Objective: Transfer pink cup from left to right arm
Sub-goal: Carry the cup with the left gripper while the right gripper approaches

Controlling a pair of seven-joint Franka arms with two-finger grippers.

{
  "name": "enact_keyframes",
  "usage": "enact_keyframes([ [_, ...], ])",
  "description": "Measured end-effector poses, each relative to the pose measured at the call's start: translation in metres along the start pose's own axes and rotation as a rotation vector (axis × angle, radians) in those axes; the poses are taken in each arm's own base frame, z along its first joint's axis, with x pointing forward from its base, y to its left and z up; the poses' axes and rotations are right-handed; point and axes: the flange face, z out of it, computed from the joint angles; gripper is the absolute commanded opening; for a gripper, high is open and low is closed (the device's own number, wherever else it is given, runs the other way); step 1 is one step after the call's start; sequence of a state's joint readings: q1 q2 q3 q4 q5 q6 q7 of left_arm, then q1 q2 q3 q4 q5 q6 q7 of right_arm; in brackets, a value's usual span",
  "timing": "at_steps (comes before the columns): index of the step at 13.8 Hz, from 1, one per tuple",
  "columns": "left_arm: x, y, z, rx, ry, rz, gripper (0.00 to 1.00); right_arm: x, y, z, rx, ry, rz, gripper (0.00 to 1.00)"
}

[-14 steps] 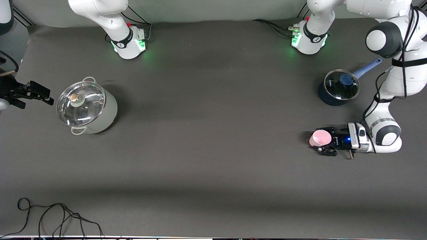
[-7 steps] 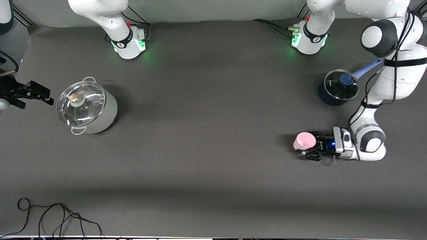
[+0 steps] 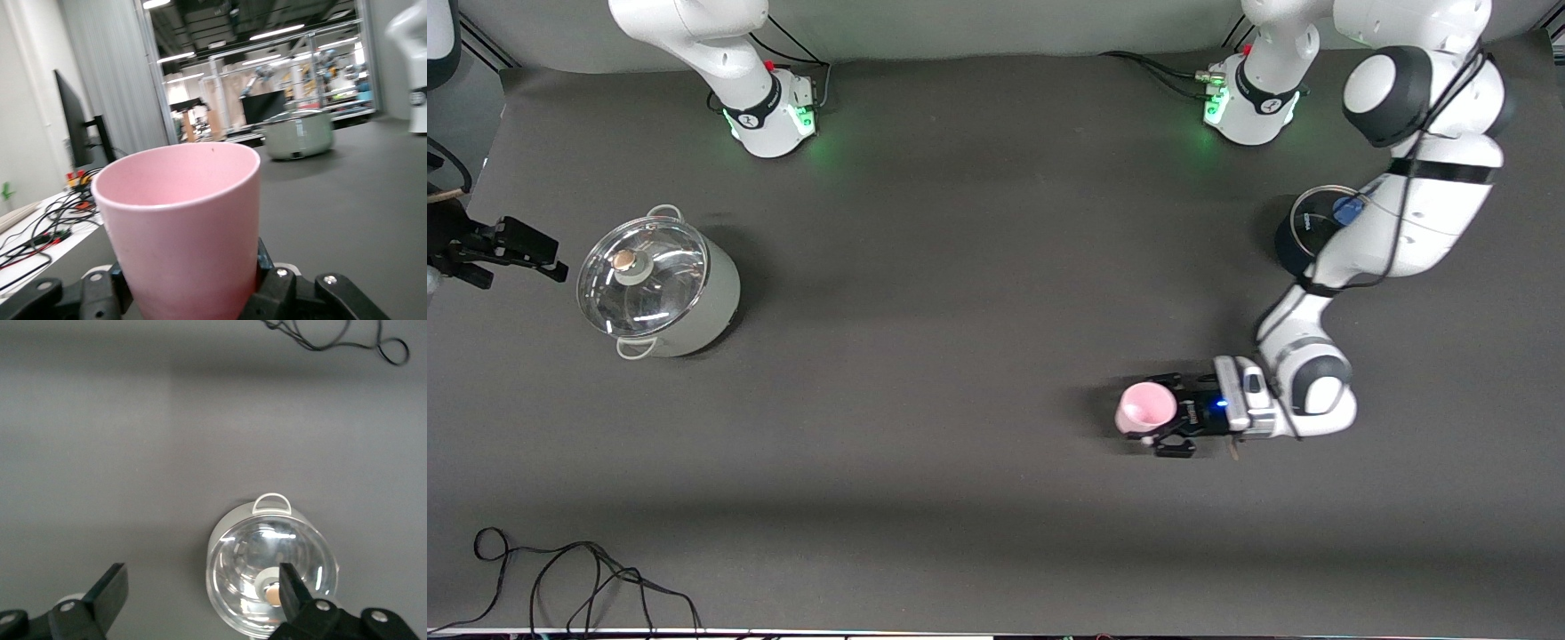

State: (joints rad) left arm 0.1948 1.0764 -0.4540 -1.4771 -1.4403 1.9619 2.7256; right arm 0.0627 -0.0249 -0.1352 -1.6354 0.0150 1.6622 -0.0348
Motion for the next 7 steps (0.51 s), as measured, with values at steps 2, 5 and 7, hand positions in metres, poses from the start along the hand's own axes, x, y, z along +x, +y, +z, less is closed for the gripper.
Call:
enact_keyframes([
  [2, 0.015, -0.001, 0.040, 0.055, -0.045, -0.008, 0.00, 0.000, -0.008, -0.010, 0.001, 0.014, 0.096, 1.00],
  [5, 0.045, -0.002, 0.087, 0.146, -0.111, -0.039, 0.00, -0.002, -0.049, -0.021, 0.008, 0.012, 0.279, 1.00],
  [7, 0.061, 0.000, 0.107, 0.171, -0.127, -0.063, 0.00, -0.004, -0.073, -0.022, 0.023, 0.010, 0.417, 1.00],
])
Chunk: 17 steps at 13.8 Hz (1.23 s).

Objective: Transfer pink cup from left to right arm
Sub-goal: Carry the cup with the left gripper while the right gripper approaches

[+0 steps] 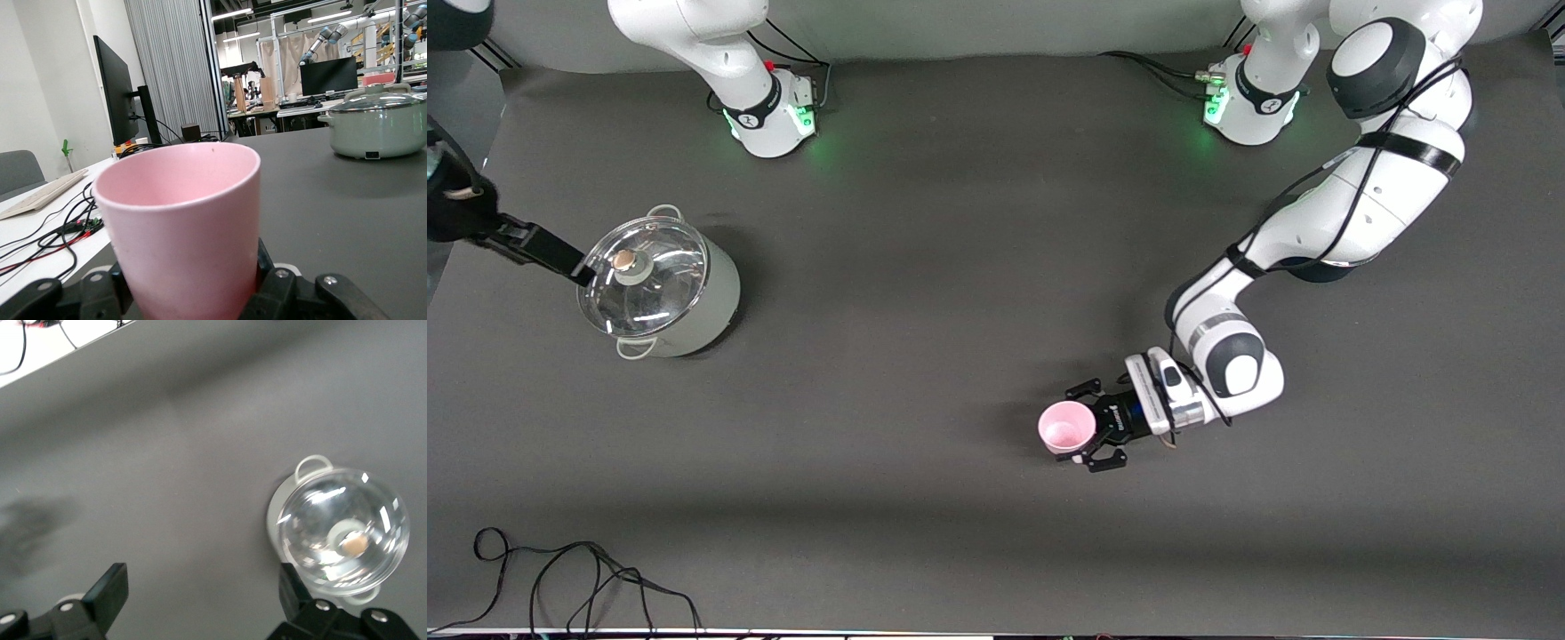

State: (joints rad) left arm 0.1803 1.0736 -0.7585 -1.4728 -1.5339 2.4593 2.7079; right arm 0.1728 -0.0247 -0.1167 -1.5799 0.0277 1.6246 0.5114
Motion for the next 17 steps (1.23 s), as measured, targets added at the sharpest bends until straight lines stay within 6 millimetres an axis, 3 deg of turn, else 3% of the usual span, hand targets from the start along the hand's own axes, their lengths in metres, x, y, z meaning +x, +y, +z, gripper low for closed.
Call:
enact_keyframes([
  [3, 0.031, 0.008, 0.021, 0.041, -0.039, -0.062, 0.00, -0.004, -0.008, 0.002, 0.045, -0.033, 0.104, 1.00],
  [7, 0.105, 0.021, 0.050, 0.118, -0.104, -0.110, 0.00, -0.003, -0.008, 0.001, 0.058, -0.041, 0.146, 1.00],
  [10, 0.153, 0.042, 0.070, 0.159, -0.167, -0.166, 0.00, -0.003, -0.027, 0.001, 0.061, -0.036, 0.142, 1.00],
  [14, 0.218, 0.090, 0.123, 0.231, -0.262, -0.198, 0.00, 0.008, -0.042, 0.018, 0.043, -0.051, 0.155, 1.00],
  [17, 0.252, 0.127, 0.152, 0.262, -0.290, -0.218, 0.00, 0.012, -0.055, 0.031, 0.030, -0.063, 0.143, 1.00],
])
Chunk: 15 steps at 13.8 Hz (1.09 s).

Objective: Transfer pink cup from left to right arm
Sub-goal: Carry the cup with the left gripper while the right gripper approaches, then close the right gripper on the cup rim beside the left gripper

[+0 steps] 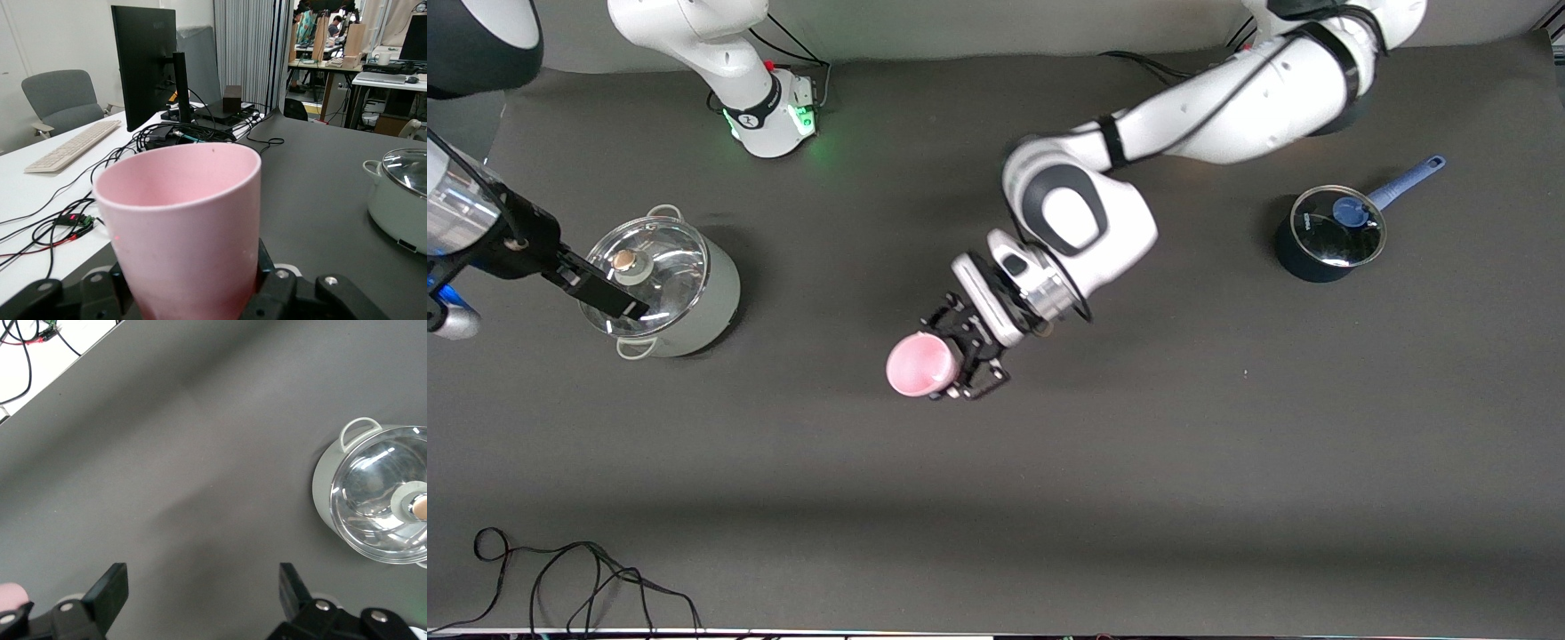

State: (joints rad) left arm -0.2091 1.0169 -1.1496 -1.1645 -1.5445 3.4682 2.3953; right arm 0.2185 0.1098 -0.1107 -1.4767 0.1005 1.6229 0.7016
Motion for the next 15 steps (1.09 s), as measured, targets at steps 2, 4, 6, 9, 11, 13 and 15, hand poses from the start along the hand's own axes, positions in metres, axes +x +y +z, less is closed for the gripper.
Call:
enact_keyframes([
  [2, 0.014, 0.013, 0.002, 0.013, 0.012, 0.020, 0.00, -0.008, -0.020, 0.006, -0.004, -0.002, -0.025, 1.00],
  [4, 0.023, 0.023, 0.007, 0.027, 0.024, 0.044, 0.00, -0.018, -0.042, 0.006, 0.001, 0.004, -0.005, 1.00],
  [6, 0.025, 0.040, 0.016, 0.037, 0.026, 0.045, 0.00, -0.036, -0.069, 0.004, 0.008, 0.012, 0.028, 1.00],
  [9, 0.020, 0.065, 0.027, 0.057, 0.009, 0.047, 0.00, -0.066, -0.109, -0.003, 0.016, 0.018, 0.070, 1.00],
  [11, 0.027, 0.077, 0.027, 0.083, 0.010, 0.040, 0.00, -0.077, -0.131, -0.004, 0.029, 0.028, 0.097, 1.00],
  [13, 0.034, 0.084, 0.025, 0.112, 0.015, 0.040, 0.00, -0.090, -0.153, 0.006, 0.021, 0.028, 0.107, 1.00],
  [15, 0.036, 0.089, 0.025, 0.126, 0.017, 0.037, 0.00, -0.104, -0.171, 0.022, -0.001, 0.022, 0.110, 1.00],
])
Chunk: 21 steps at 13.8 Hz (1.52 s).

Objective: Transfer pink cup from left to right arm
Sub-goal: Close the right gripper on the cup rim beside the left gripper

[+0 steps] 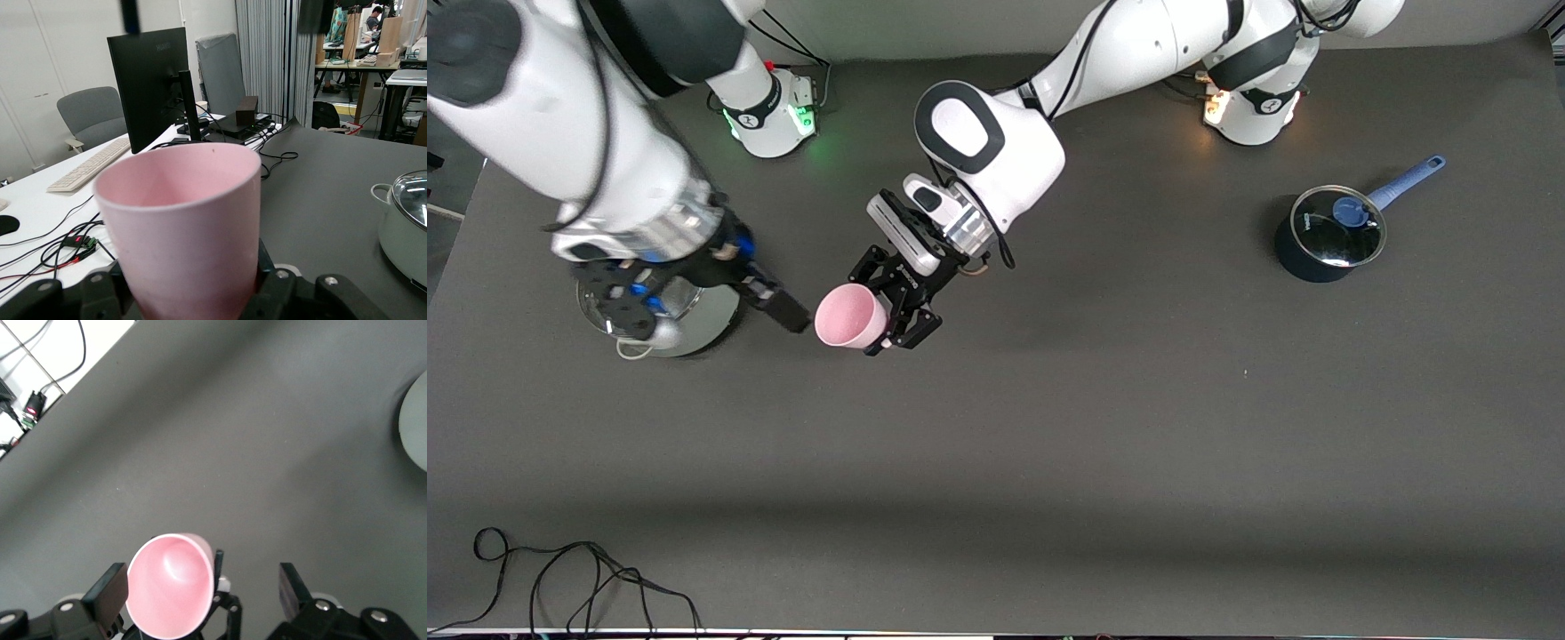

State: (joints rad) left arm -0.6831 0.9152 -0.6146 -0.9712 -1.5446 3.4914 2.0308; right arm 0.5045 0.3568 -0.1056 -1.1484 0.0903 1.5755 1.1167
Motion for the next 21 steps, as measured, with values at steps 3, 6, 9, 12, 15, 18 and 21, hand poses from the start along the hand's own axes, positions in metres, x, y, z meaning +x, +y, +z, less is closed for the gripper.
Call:
enact_keyframes([
  [3, -0.001, 0.000, 0.000, 0.006, -0.001, -0.001, 0.00, -0.010, -0.010, 0.012, -0.018, -0.006, -0.012, 1.00],
  [6, 0.000, -0.002, 0.000, 0.009, 0.001, -0.002, 0.00, -0.012, -0.008, 0.015, -0.043, -0.017, -0.013, 1.00],
  [9, 0.001, -0.002, 0.000, 0.010, 0.003, -0.003, 0.00, -0.015, -0.003, 0.020, -0.089, -0.038, -0.013, 1.00],
  [12, 0.002, -0.002, 0.000, 0.010, 0.004, -0.003, 0.00, -0.015, -0.003, 0.027, -0.111, -0.048, -0.012, 0.98],
  [15, 0.002, -0.002, 0.000, 0.010, 0.005, -0.004, 0.00, -0.014, -0.004, 0.037, -0.129, -0.056, -0.012, 0.97],
  [18, 0.002, -0.002, 0.000, 0.010, 0.005, -0.005, 0.00, -0.015, -0.005, 0.042, -0.139, -0.061, -0.013, 0.78],
  [21, 0.002, -0.002, 0.000, 0.010, 0.005, -0.006, 0.00, -0.019, -0.007, 0.047, -0.146, -0.064, -0.021, 0.38],
])
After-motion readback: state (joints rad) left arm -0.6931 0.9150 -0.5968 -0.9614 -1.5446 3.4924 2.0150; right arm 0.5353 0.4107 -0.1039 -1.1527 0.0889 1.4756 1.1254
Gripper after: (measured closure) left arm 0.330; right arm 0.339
